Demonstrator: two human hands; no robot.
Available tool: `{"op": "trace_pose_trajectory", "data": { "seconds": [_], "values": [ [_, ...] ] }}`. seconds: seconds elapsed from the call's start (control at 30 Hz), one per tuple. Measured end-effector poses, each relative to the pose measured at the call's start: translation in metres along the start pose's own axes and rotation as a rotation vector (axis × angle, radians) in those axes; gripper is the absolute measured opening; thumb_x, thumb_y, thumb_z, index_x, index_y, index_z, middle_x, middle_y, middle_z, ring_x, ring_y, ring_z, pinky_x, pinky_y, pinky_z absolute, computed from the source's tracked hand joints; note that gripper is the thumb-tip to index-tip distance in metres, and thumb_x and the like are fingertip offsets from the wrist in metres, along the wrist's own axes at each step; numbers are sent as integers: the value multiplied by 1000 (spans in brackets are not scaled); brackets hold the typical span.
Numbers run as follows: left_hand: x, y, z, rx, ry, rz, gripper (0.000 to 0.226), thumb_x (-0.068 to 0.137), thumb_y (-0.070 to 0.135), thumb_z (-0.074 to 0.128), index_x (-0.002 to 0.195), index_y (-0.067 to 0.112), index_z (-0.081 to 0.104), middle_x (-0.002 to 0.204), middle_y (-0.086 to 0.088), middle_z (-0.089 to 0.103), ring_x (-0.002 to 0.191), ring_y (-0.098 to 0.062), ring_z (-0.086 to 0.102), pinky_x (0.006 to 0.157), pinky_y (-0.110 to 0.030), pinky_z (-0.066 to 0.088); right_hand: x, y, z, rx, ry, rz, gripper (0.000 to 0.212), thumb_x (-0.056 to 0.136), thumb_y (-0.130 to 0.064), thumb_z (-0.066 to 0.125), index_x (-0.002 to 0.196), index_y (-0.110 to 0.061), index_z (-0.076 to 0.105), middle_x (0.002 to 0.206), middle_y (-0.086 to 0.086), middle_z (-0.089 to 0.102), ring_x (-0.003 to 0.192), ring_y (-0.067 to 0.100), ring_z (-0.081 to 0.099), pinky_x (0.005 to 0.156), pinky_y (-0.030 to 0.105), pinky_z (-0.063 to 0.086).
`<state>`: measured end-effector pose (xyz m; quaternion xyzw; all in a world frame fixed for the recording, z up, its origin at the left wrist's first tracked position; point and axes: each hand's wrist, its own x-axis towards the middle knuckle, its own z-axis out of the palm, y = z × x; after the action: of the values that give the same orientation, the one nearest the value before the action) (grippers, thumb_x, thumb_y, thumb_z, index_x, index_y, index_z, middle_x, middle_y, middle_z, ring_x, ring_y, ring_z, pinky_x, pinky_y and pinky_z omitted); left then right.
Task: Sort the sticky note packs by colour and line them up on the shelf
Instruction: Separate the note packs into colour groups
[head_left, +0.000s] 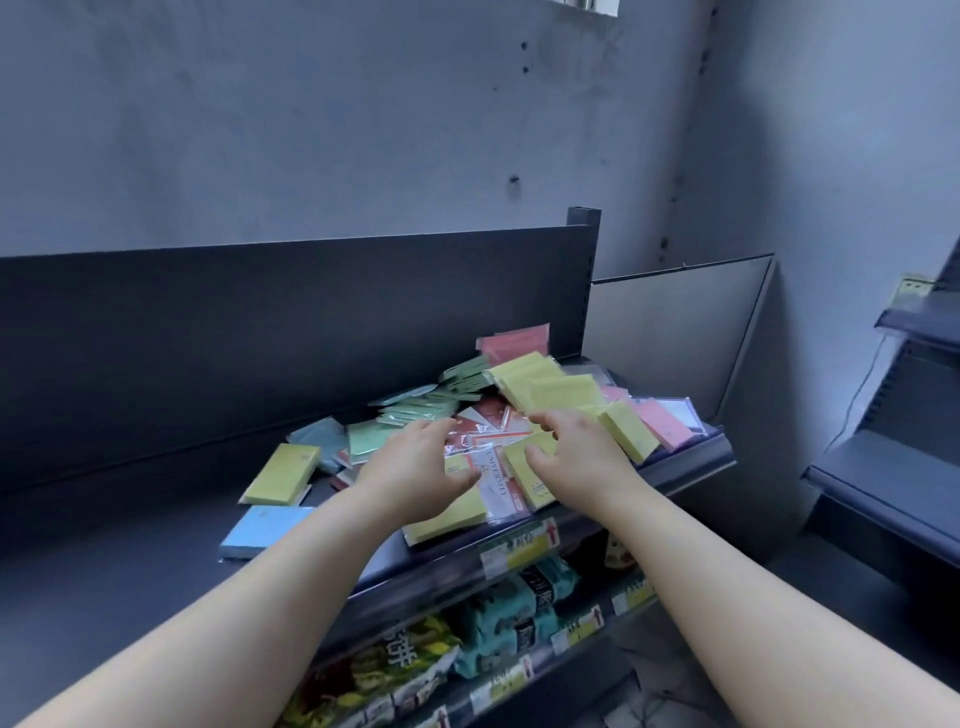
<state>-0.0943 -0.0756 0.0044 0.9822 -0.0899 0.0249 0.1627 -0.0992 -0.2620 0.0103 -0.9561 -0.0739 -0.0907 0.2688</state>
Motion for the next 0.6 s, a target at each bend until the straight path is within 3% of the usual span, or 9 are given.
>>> {"op": "trace_pose_trajectory", "data": {
  "seconds": [0.4, 0.6],
  "values": [
    [79, -24, -7, 77, 10, -156, 65, 92, 45, 51, 148, 23, 27, 149, -3, 36, 135, -28, 36, 106, -42, 39, 56, 28, 2, -48, -20, 38, 59, 92, -42, 54, 144, -21, 36, 146, 0, 36, 134, 17, 35, 106, 34, 36],
    [128, -51, -7, 107, -82, -214, 60, 95, 41, 49, 146, 17, 29, 144, -9, 40, 129, -30, 42, 101, -40, 43, 103, 31, 11, -131, -68, 86, 74, 87, -54, 57, 147, -22, 28, 152, 1, 27, 139, 20, 27, 112, 39, 31]
  ]
}}
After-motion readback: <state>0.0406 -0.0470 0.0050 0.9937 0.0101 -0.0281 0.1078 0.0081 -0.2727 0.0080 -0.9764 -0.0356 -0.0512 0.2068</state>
